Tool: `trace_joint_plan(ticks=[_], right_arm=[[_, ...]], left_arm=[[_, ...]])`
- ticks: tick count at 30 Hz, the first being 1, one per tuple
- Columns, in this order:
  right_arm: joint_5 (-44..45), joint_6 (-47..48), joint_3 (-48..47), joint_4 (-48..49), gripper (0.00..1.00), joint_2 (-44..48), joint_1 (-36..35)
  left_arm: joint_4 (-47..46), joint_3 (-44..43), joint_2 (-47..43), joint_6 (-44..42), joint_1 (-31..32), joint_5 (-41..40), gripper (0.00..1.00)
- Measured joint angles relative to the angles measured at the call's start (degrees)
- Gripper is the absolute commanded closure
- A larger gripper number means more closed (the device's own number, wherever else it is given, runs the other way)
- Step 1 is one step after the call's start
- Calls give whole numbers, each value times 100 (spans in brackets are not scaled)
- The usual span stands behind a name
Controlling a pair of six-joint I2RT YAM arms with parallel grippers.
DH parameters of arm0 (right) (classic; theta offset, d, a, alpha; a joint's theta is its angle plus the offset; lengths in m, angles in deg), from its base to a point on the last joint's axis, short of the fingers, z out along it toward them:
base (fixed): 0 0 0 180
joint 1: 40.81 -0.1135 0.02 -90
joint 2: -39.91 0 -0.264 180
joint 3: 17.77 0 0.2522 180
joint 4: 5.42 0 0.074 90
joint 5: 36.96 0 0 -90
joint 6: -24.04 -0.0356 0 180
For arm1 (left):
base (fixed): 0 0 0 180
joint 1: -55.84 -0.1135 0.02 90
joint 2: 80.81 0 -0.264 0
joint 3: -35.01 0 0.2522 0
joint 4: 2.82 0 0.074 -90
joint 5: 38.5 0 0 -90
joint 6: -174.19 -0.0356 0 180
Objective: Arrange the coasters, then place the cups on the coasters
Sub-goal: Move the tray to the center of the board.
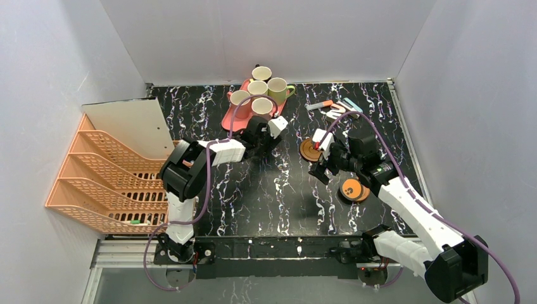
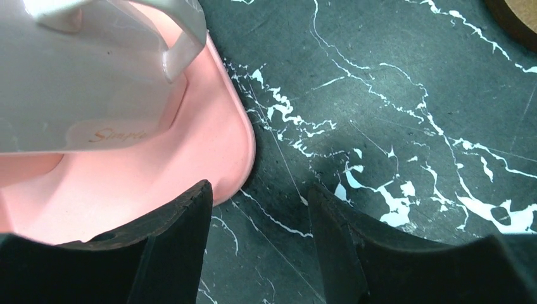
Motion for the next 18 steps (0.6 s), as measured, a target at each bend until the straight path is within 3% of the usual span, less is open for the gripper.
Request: trace_joint_plan(ticks=[2, 5, 12, 18], right_arm=[[0, 2, 0, 0, 1, -13, -2], [0, 4, 0, 0, 1, -22, -4], [2, 17, 0, -2, 1, -33, -33], [2, 24, 0, -2, 1, -33, -37]], left_arm=[[-39, -44, 48, -33, -2, -9, 47], [-11, -195, 157, -61, -2, -4, 63], [-7, -581, 501, -140, 9, -79, 73], [-146, -507, 518, -195, 35, -330, 88]])
